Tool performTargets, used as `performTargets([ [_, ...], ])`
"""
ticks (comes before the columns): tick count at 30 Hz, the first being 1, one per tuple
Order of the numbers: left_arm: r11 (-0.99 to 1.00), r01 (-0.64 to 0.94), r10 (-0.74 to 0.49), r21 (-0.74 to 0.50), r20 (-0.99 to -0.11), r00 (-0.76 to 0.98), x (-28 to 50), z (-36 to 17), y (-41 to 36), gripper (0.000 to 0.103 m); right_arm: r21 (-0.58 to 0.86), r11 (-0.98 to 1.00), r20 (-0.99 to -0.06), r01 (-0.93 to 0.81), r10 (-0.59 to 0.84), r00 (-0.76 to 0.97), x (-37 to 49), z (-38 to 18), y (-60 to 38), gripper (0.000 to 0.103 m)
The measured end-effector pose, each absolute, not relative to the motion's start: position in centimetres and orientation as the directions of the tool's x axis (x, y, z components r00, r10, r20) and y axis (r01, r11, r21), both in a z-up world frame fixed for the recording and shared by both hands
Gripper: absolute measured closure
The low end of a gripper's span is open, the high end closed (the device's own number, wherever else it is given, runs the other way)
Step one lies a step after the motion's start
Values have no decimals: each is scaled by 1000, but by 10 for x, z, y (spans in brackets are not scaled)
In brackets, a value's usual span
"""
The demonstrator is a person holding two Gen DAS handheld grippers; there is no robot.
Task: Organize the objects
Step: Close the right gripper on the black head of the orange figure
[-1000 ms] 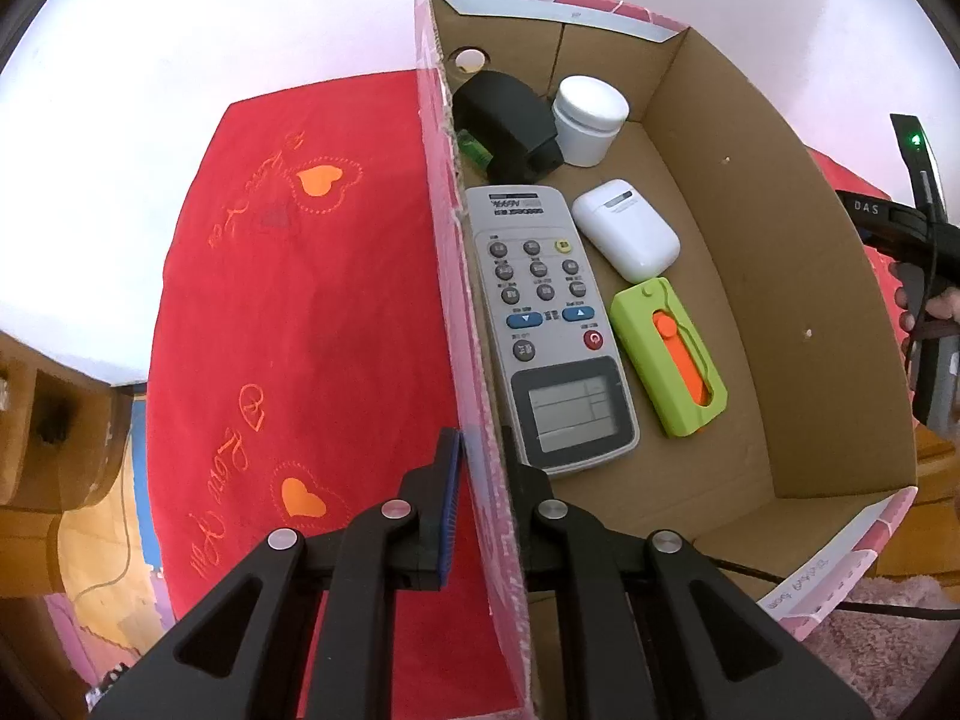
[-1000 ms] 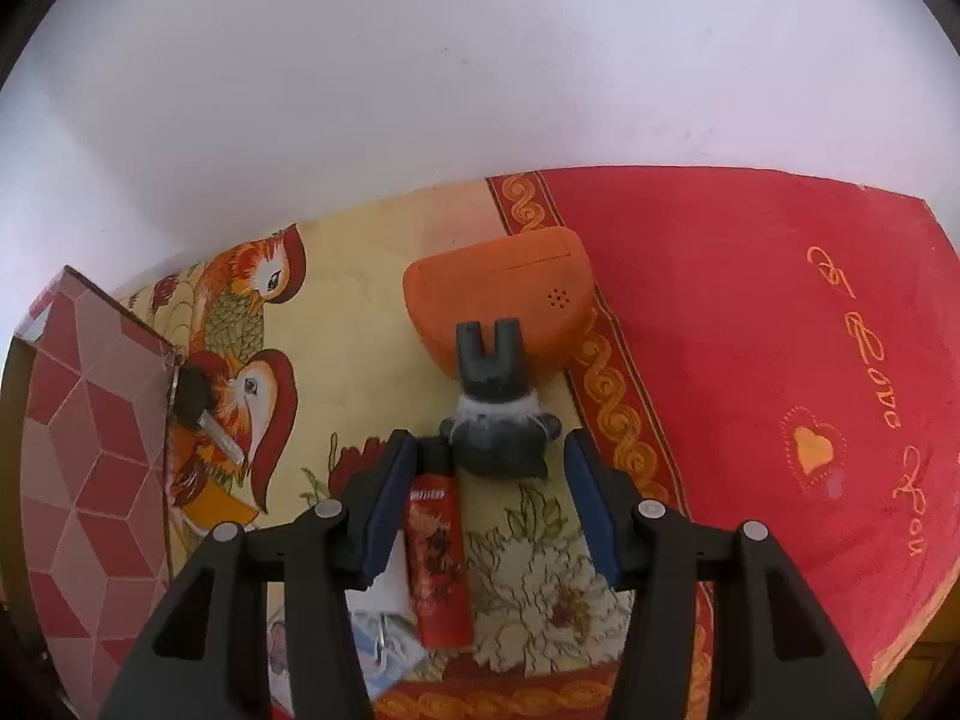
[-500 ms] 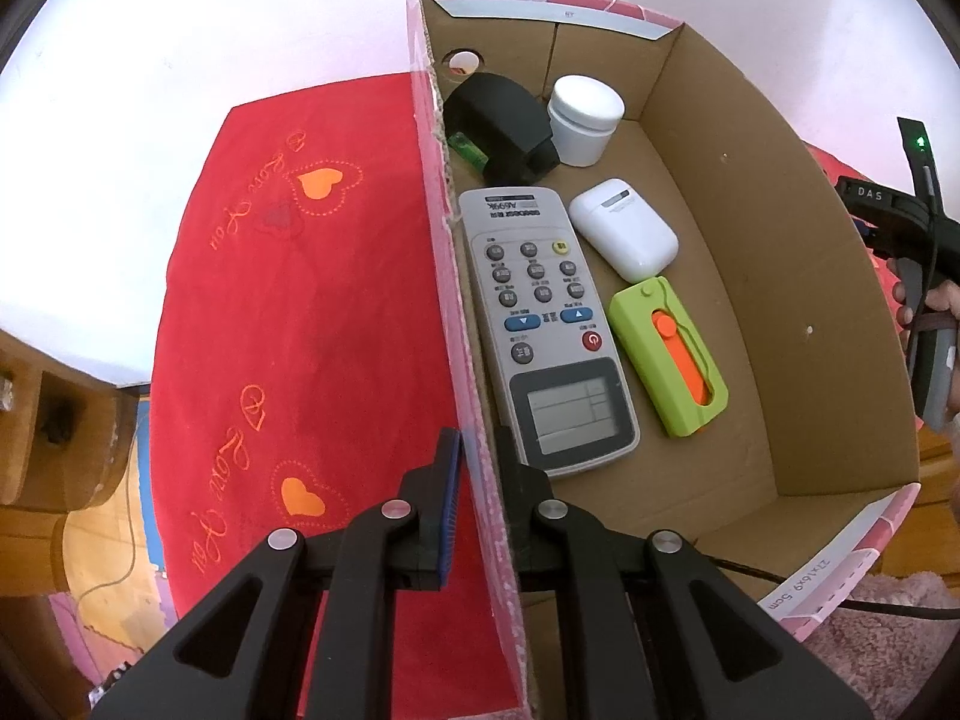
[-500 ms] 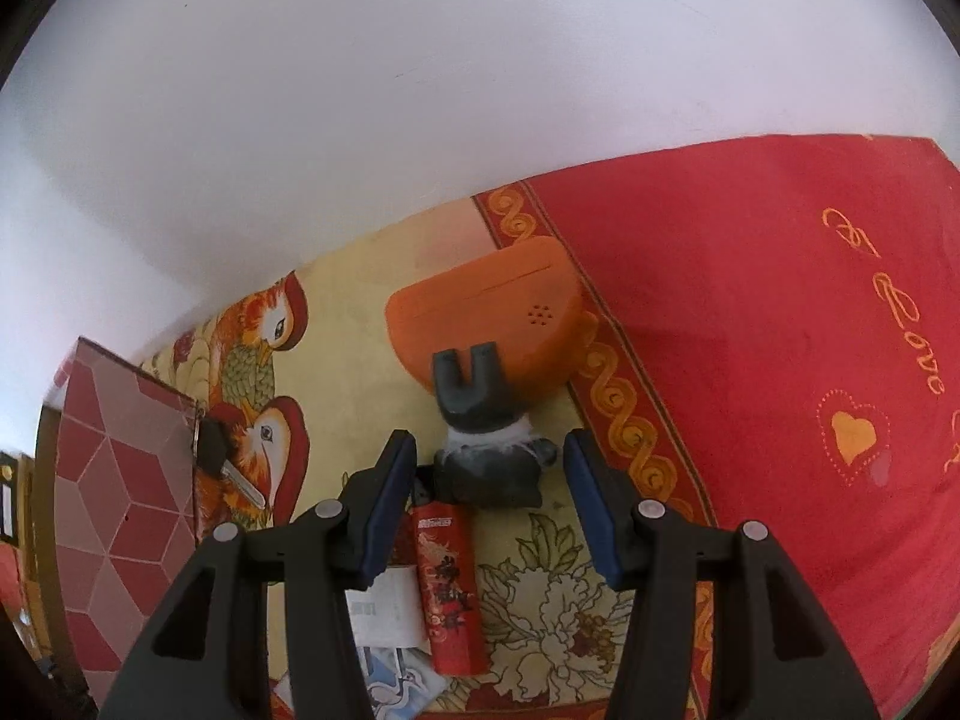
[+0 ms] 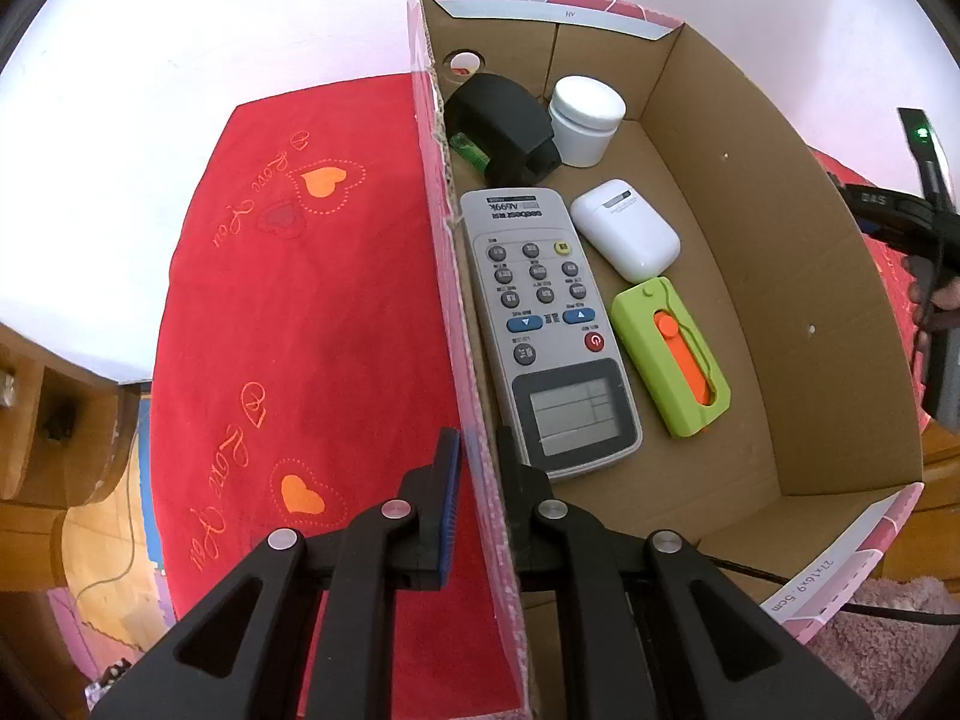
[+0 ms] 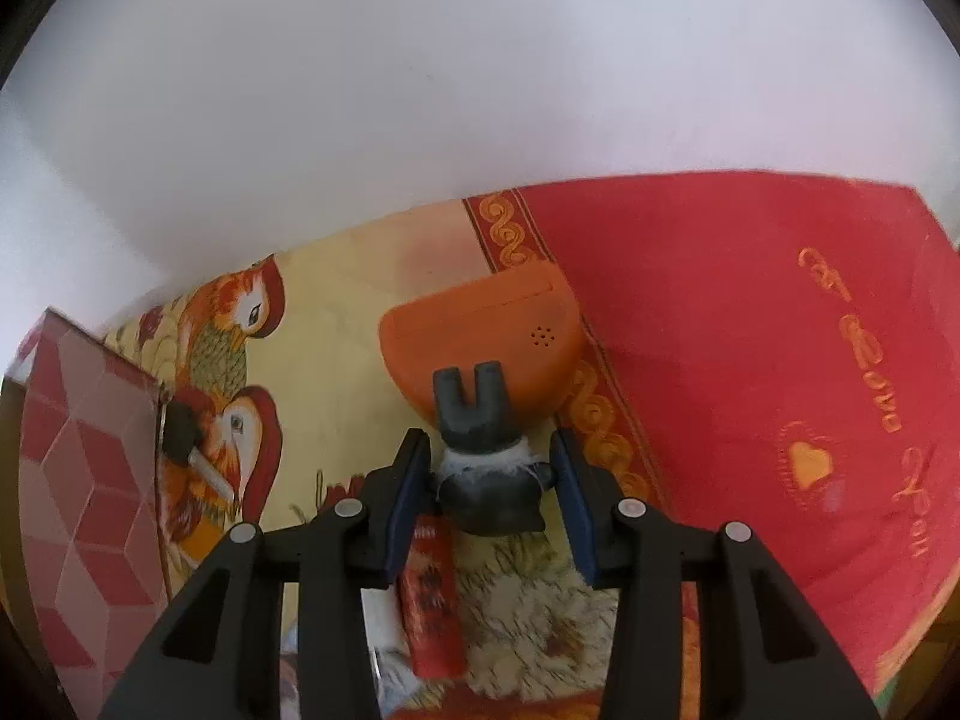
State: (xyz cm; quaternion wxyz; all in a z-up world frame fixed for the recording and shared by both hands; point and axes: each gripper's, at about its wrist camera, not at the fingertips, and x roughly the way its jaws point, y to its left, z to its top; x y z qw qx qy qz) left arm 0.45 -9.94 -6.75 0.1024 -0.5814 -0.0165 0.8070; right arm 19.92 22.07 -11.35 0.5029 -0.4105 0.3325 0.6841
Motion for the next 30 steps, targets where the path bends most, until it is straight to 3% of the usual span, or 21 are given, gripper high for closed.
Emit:
performTargets([
  [7, -978, -157, 183, -140, -934, -308, 5, -66, -98, 93, -43, -335, -890, -941, 441, -116, 202, -87, 212, 62],
  [30, -977, -153, 188, -146, -932, -309, 2, -67, -98, 93, -100, -389, -889, -916, 448, -93, 174, -83, 231, 61],
])
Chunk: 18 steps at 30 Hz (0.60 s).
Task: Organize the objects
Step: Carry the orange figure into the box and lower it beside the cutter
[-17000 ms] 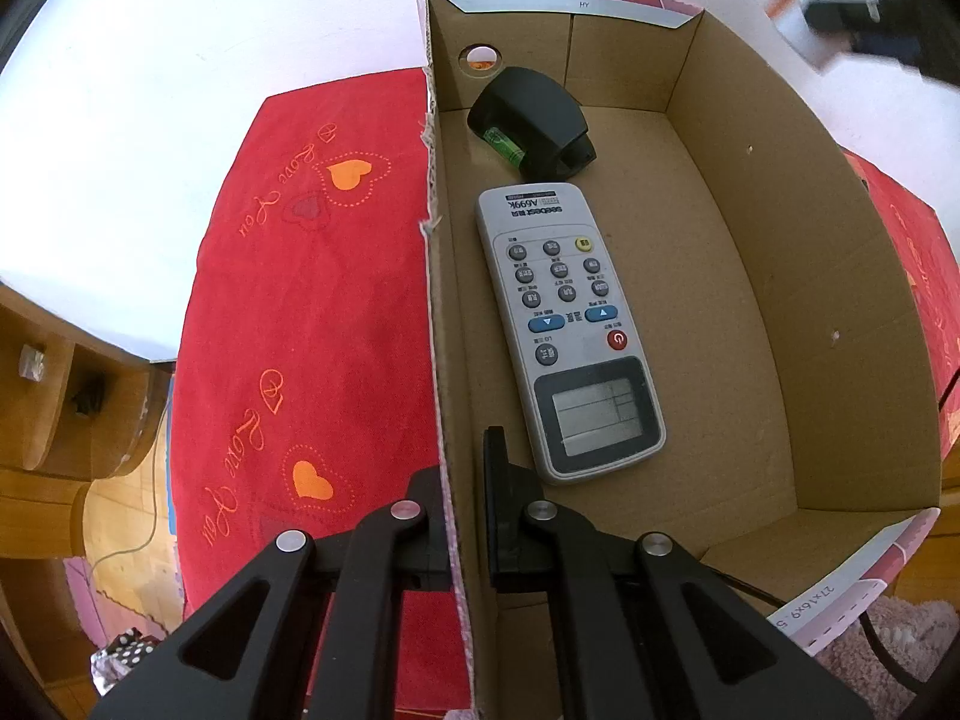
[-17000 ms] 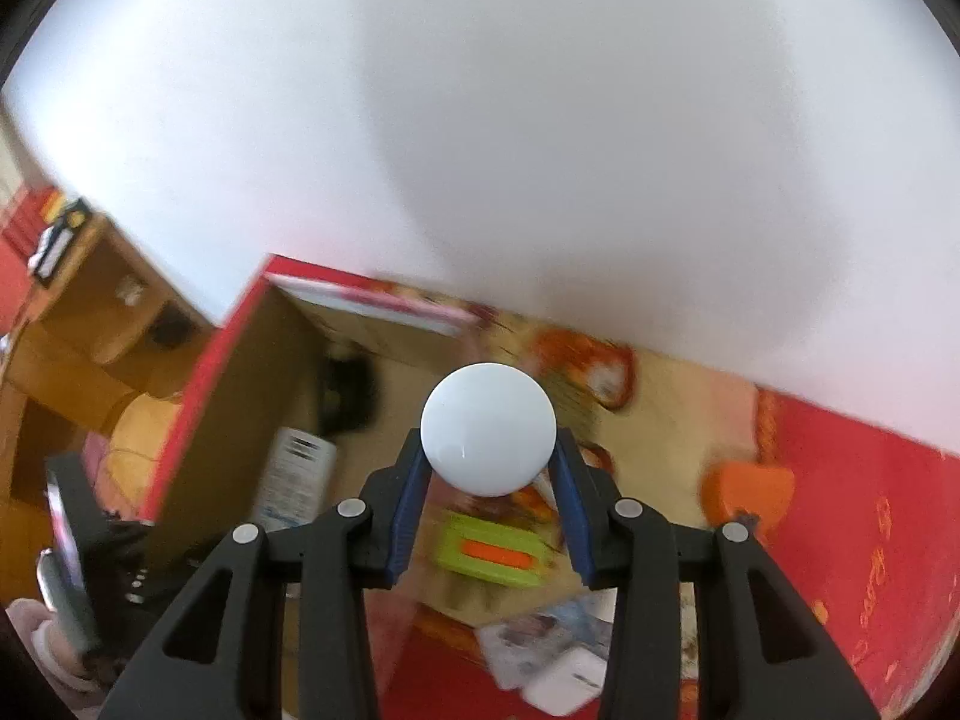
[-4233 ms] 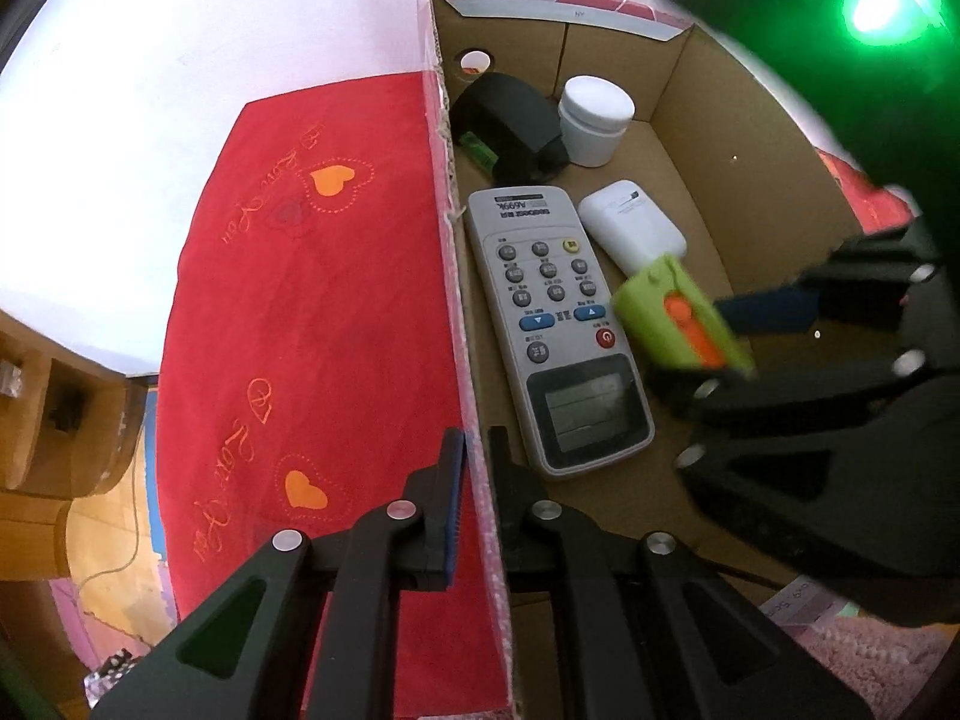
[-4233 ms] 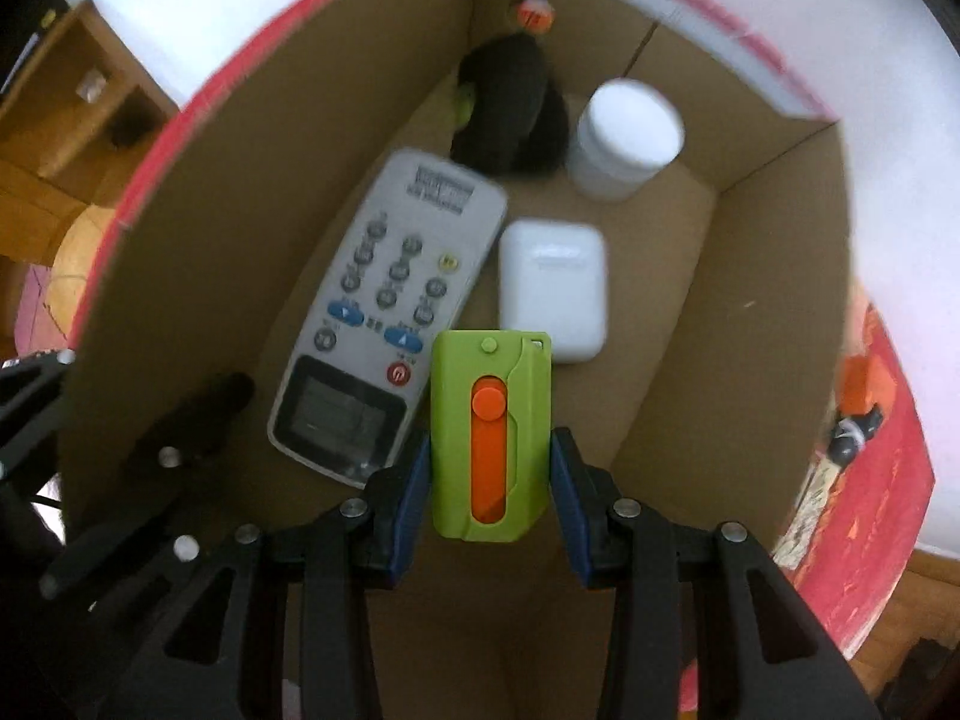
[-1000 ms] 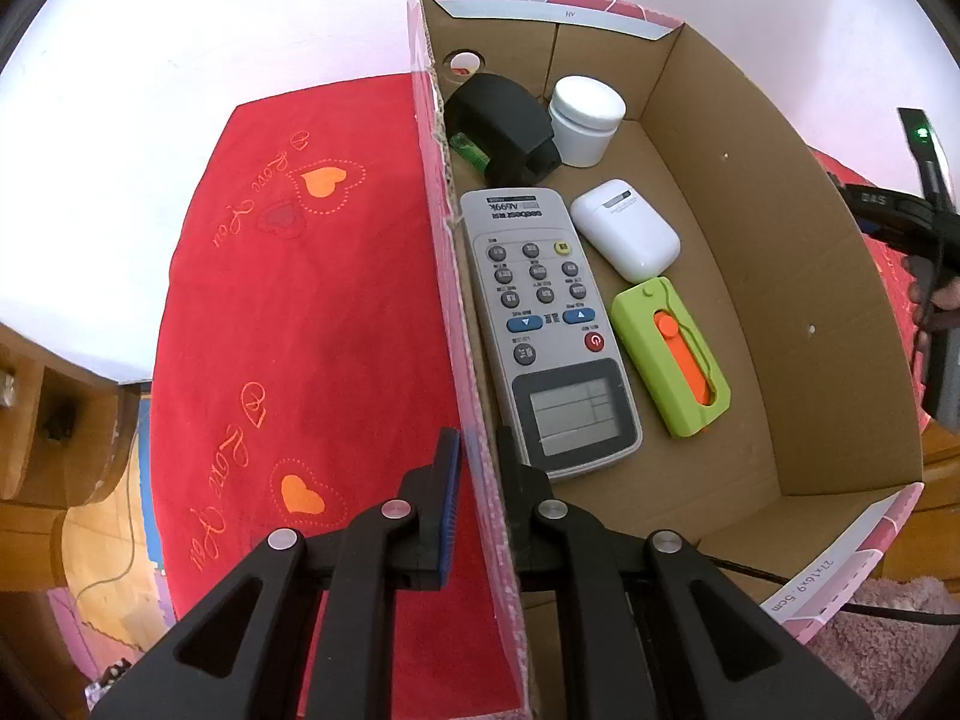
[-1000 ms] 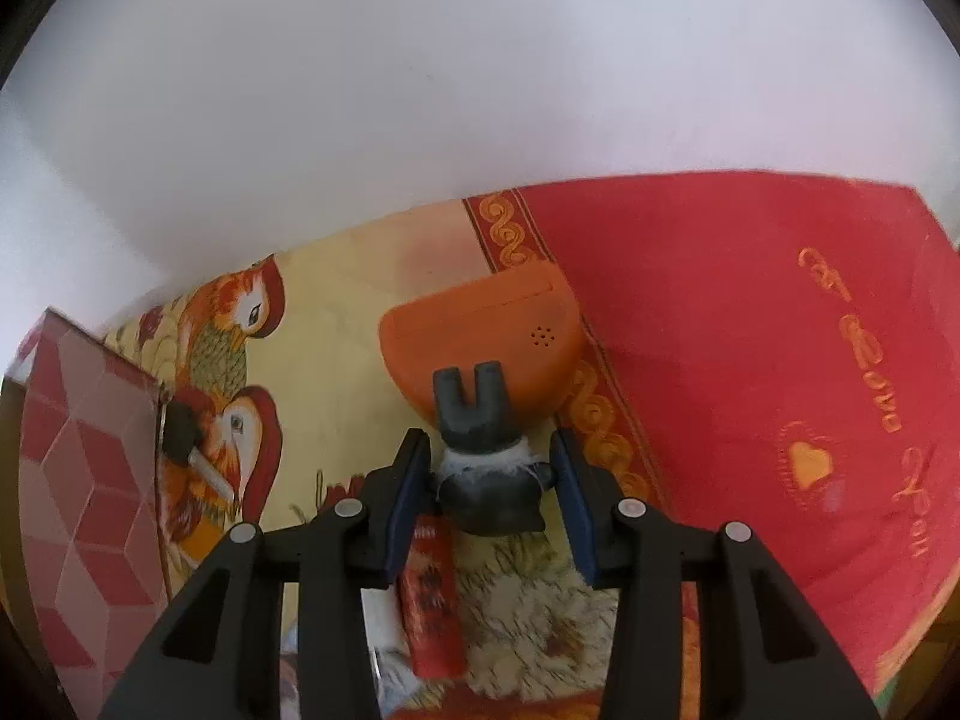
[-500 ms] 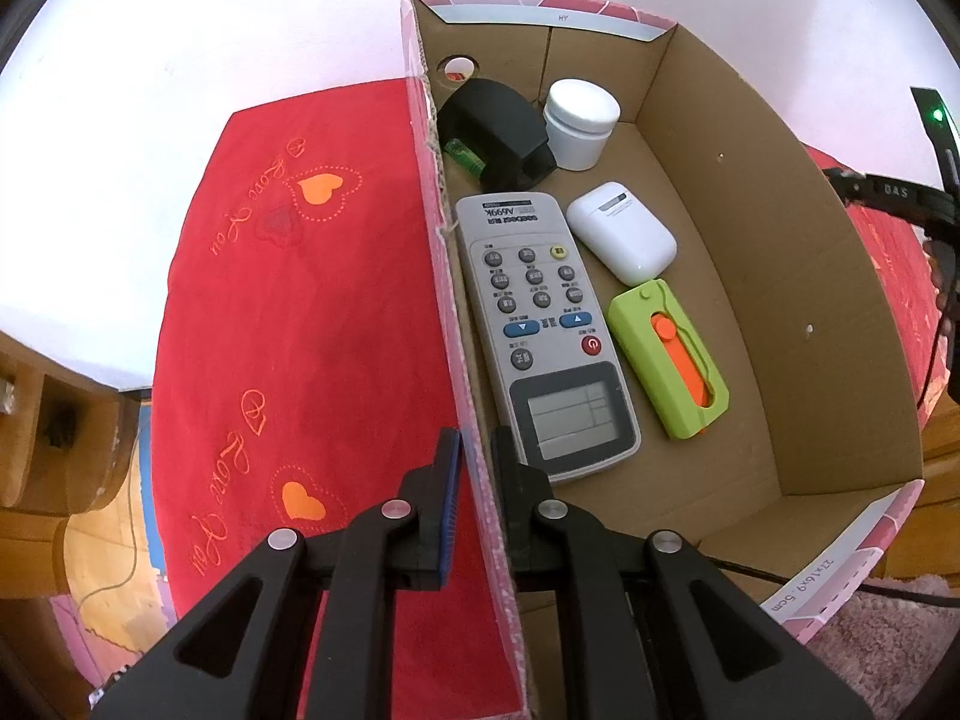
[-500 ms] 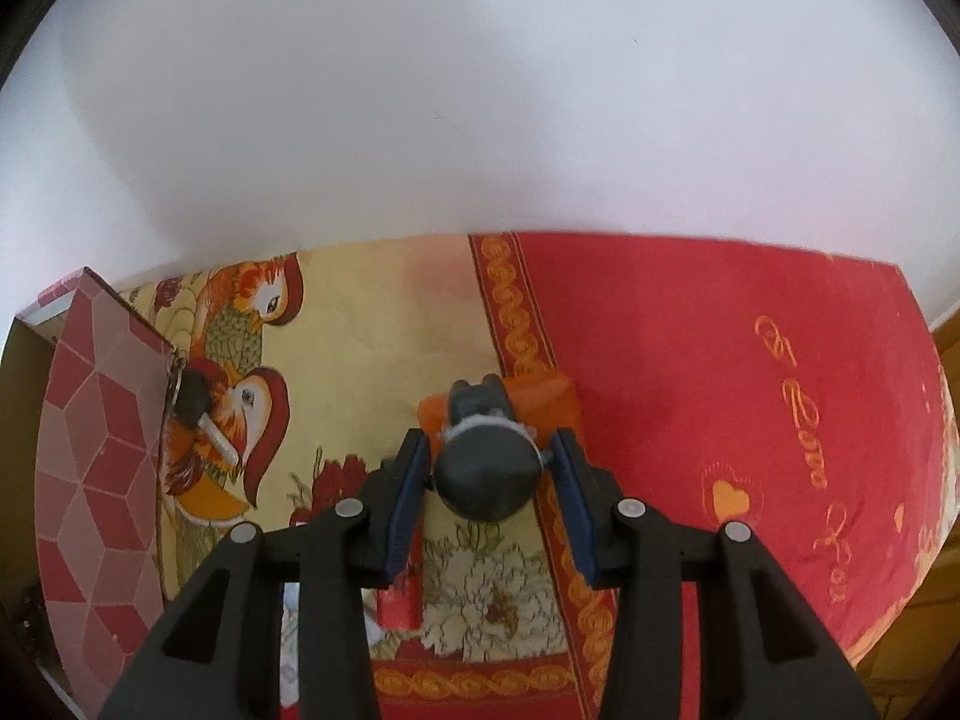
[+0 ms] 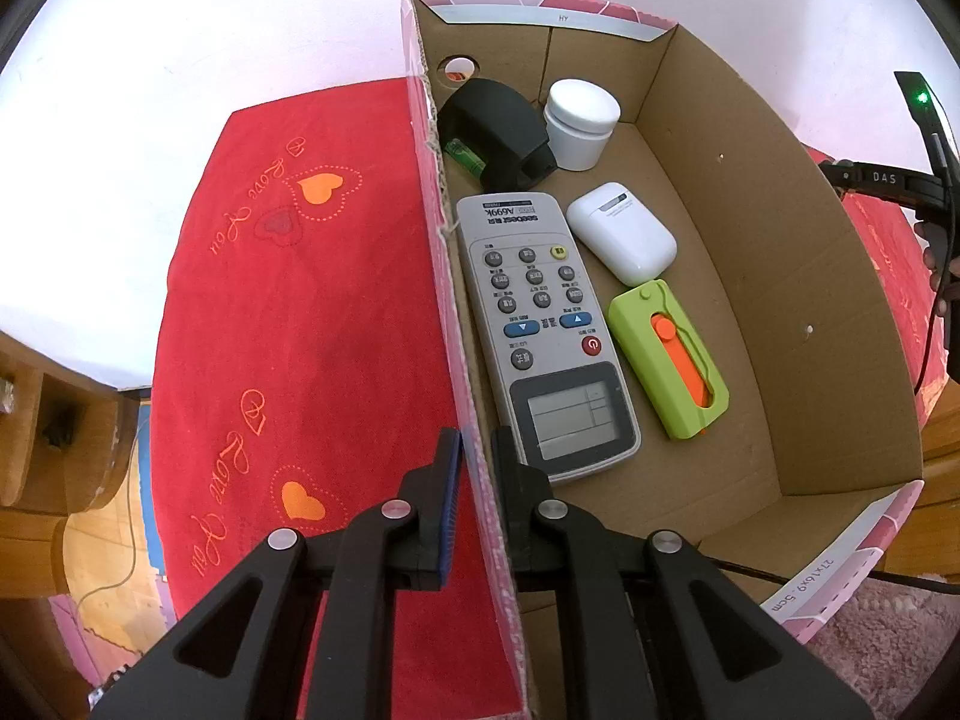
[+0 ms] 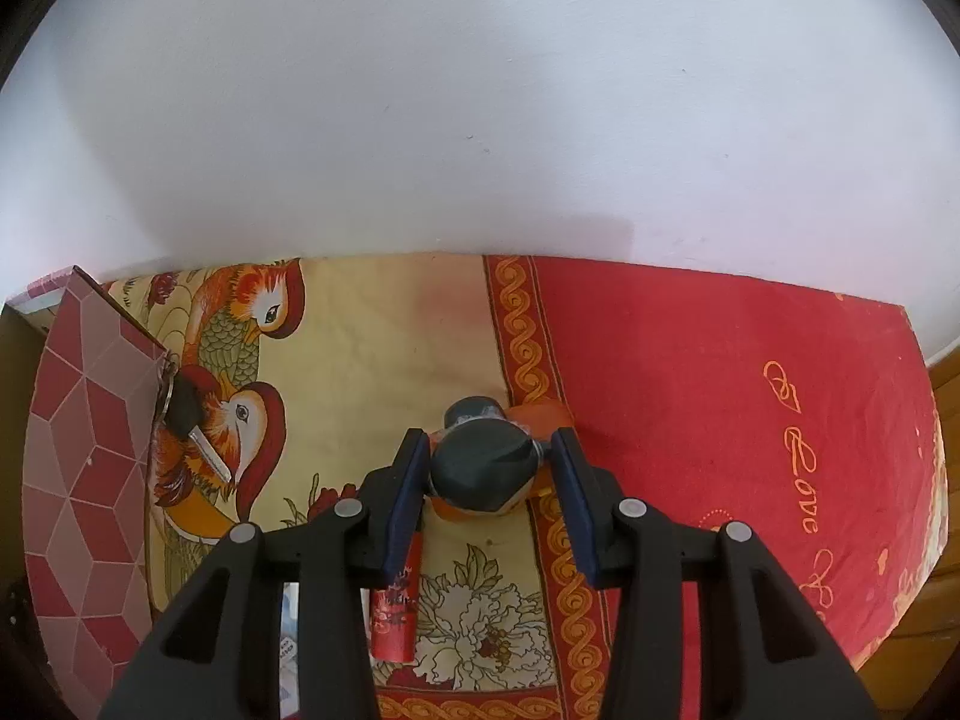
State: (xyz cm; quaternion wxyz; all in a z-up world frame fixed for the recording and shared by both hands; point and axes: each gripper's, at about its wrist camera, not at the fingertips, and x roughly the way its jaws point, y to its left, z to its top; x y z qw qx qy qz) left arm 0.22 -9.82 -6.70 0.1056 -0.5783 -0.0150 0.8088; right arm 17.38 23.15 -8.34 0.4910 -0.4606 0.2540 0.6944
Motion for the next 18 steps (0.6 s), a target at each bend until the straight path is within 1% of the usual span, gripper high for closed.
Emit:
performTargets([
  [6, -977, -152, 187, -146, -933, -309, 2, -67, -98, 93, -81, -380, -890, -921, 443, -104, 176, -83, 231, 61],
  [9, -978, -152, 187, -146, -932, -309, 1, -67, -98, 93, -85, -386, -885, -918, 453, -109, 174, -82, 231, 64],
  [18, -978, -151, 187, -146, -932, -309, 0, -68, -98, 93, -53, -380, -878, -924, 459, -138, 178, -73, 229, 64],
])
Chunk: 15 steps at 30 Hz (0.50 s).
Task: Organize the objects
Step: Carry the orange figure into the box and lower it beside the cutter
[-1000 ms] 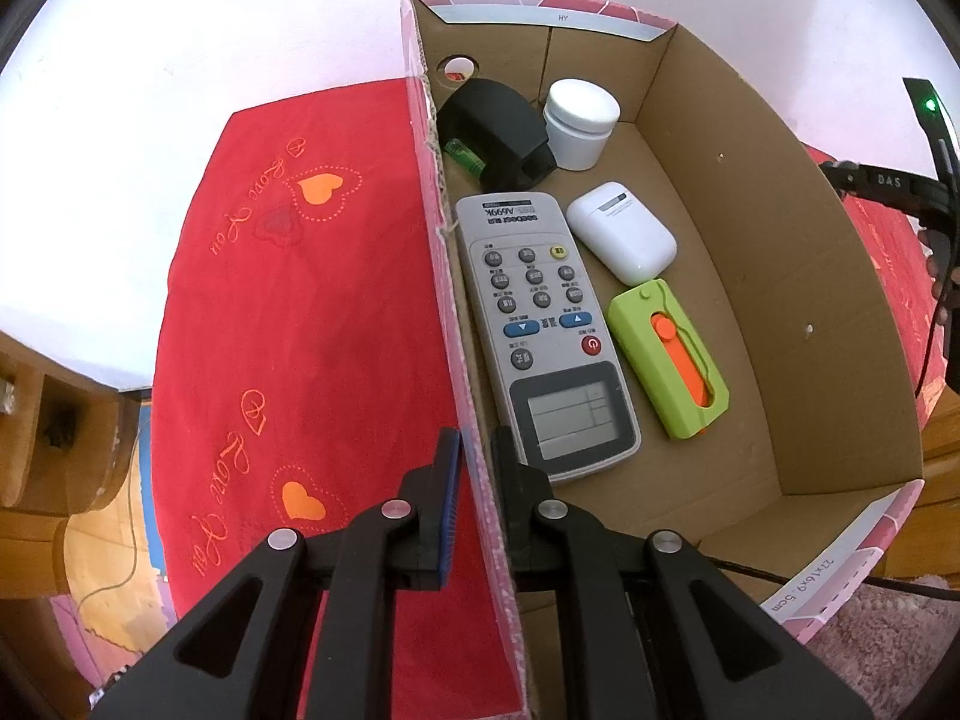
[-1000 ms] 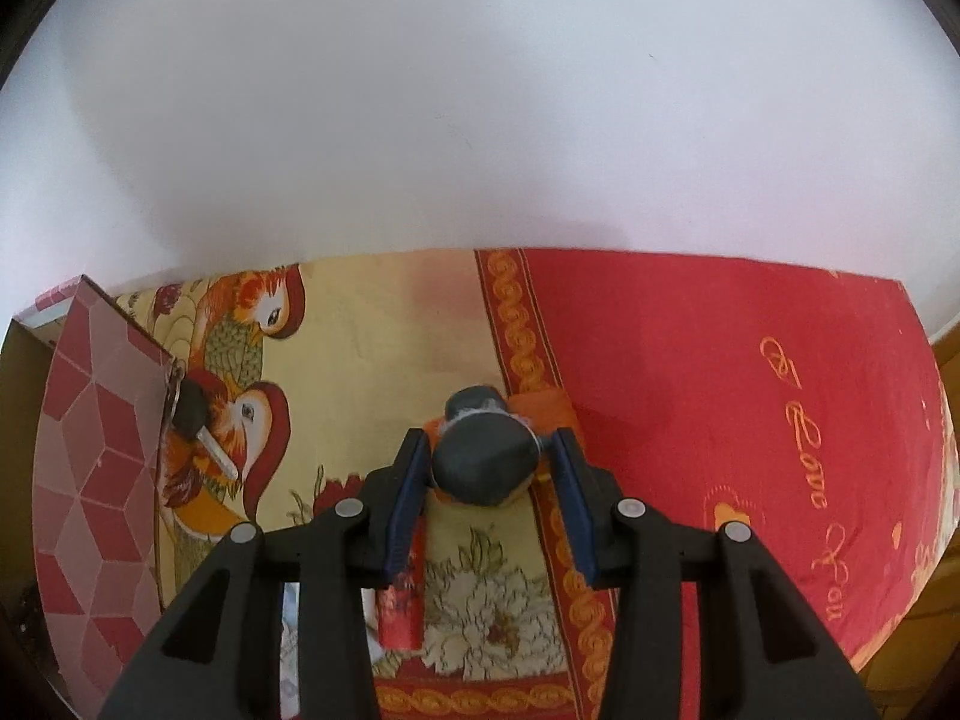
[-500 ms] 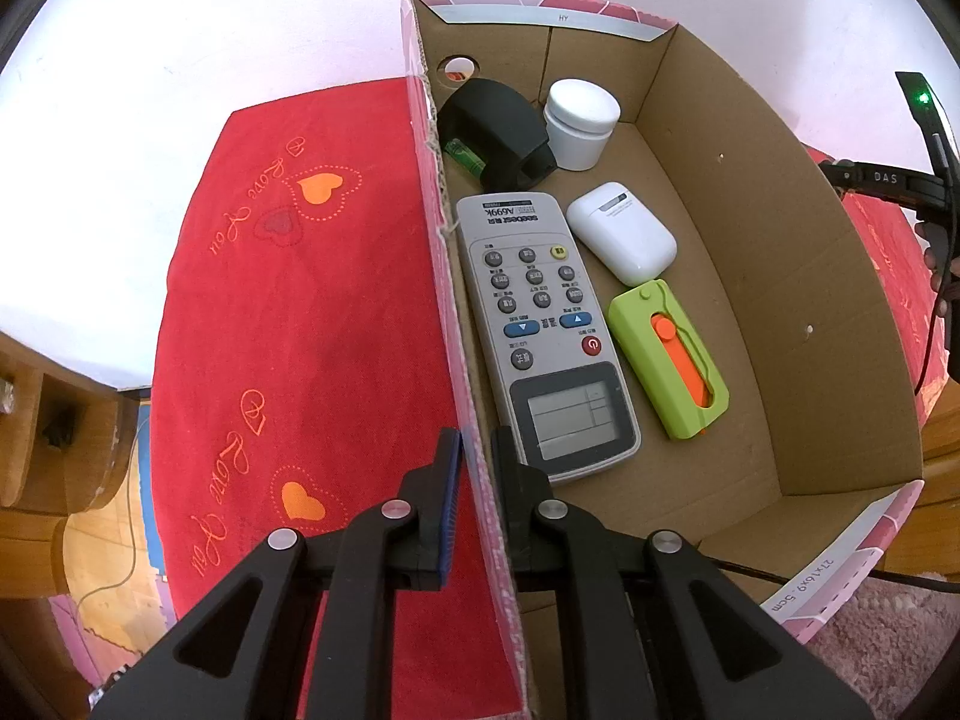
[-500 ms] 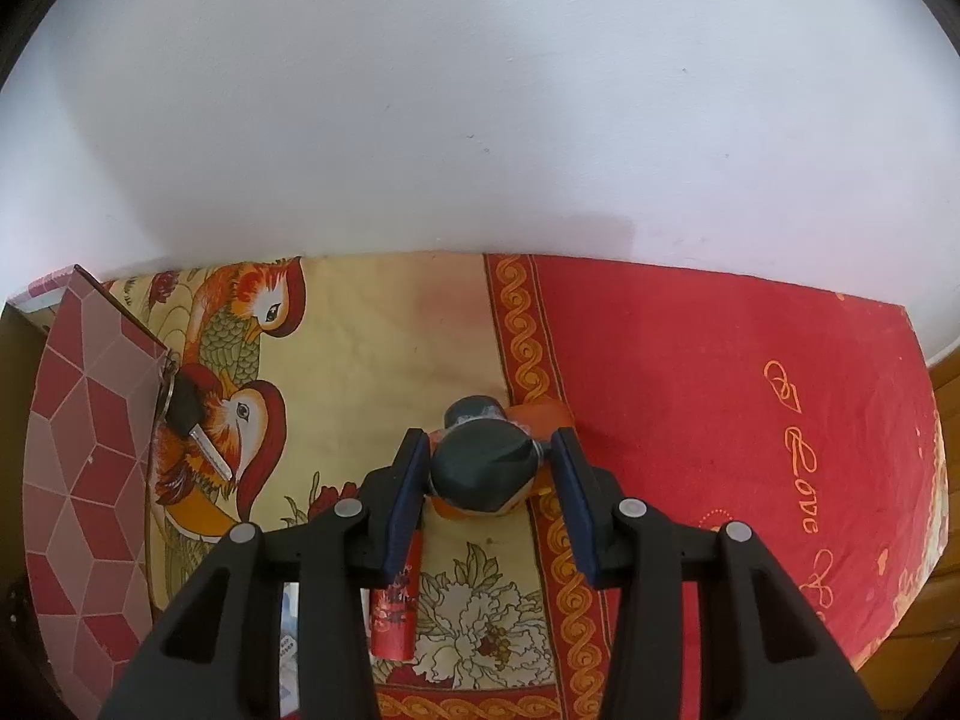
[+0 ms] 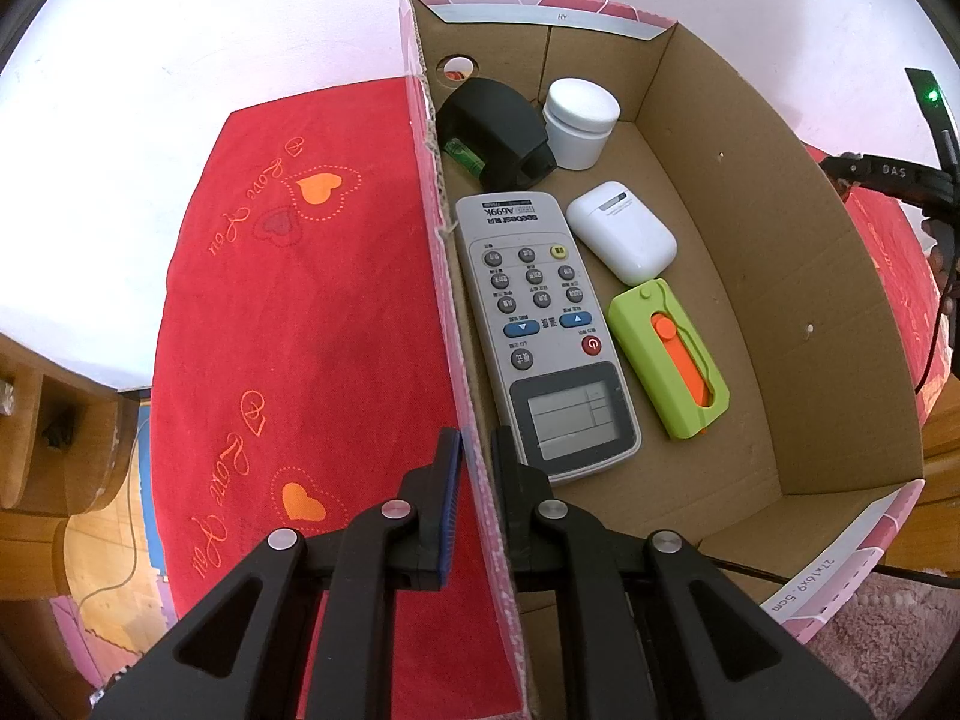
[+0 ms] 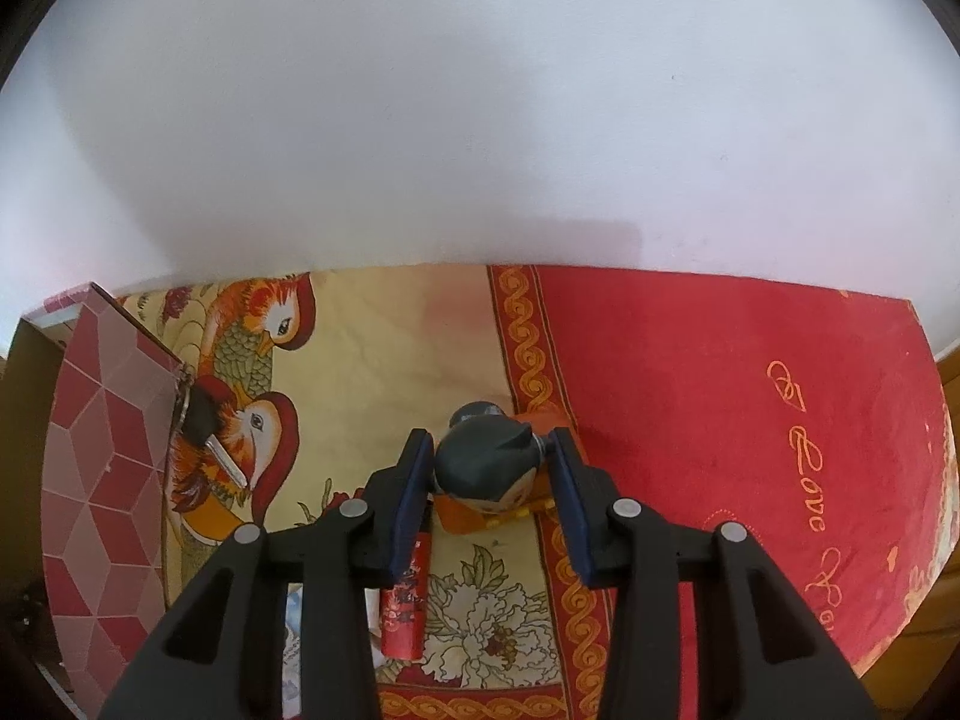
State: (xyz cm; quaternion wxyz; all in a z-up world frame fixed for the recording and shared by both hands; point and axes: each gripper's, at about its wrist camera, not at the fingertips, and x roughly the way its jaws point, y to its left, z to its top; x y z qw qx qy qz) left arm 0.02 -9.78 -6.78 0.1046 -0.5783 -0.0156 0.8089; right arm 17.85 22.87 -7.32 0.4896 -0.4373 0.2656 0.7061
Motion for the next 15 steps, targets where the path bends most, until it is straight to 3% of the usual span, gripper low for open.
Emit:
performTargets([
  [15, -978, -155, 180, -137, -934, -309, -5, -71, -98, 93, 66, -617, -793, -784, 444, -416, 121, 14, 180, 64],
])
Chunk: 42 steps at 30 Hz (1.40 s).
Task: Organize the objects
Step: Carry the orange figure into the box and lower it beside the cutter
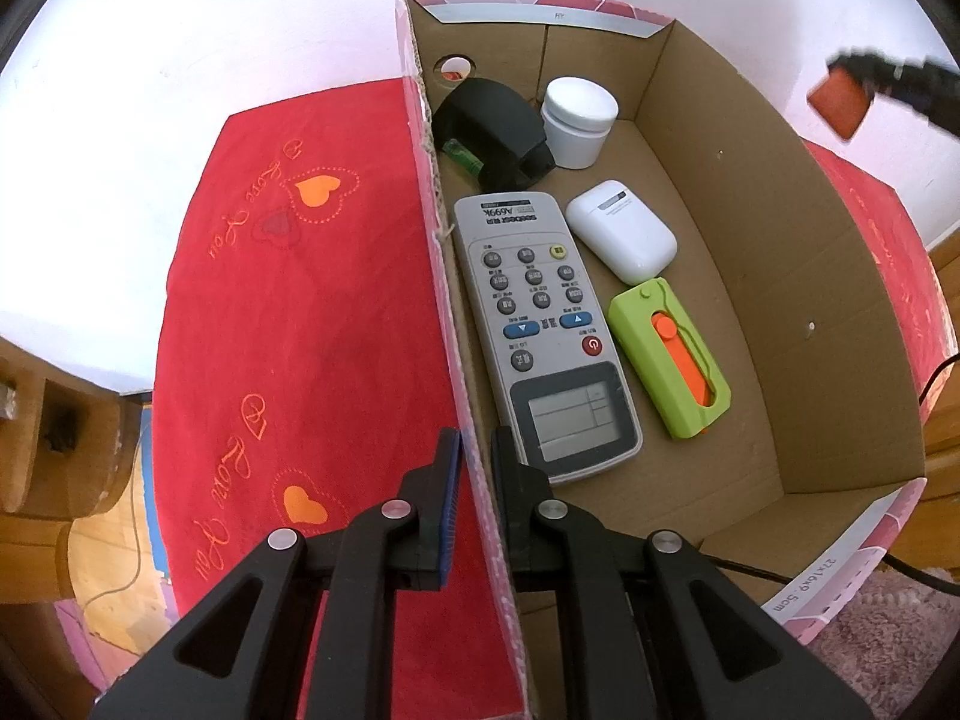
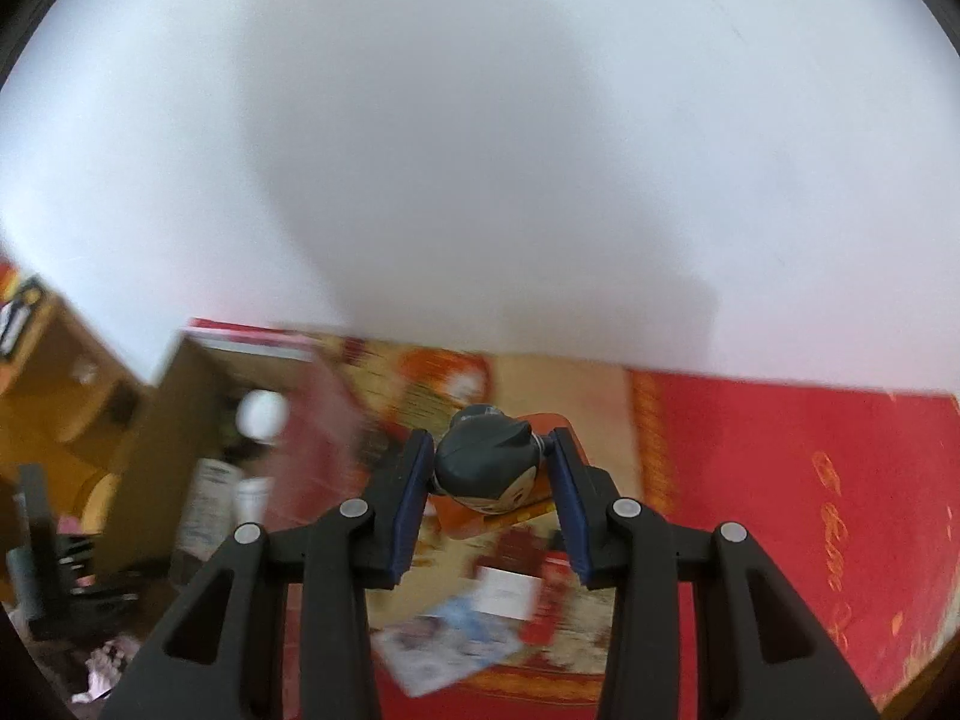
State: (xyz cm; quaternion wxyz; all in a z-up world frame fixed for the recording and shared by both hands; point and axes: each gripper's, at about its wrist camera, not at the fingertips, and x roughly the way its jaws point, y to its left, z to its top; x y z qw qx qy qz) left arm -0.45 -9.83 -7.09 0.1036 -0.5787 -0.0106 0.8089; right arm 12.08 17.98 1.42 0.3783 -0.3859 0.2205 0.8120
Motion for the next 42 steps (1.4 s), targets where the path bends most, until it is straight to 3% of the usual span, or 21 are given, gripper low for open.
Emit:
performTargets([
  [8, -979, -154, 177, -134, -934, -309, -6, -72, -99, 93, 67, -806, -771, -589, 333, -543, 58, 36, 135, 64],
  [18, -978, -155, 180, -138, -933, -311, -4, -71, -100, 93, -11, -952, -860, -306, 165, -482, 15, -4, 79, 64],
  [34, -978, -150, 187, -145, -931, -313, -6, -72, -101, 93, -194, -978, -971, 74, 180, -160, -6, -66, 42, 65],
  [42, -978, -150, 189, -148, -931, -313, -9, -73, -101, 93, -270, -930, -960, 250, 279, 1, -9, -92, 31, 71],
])
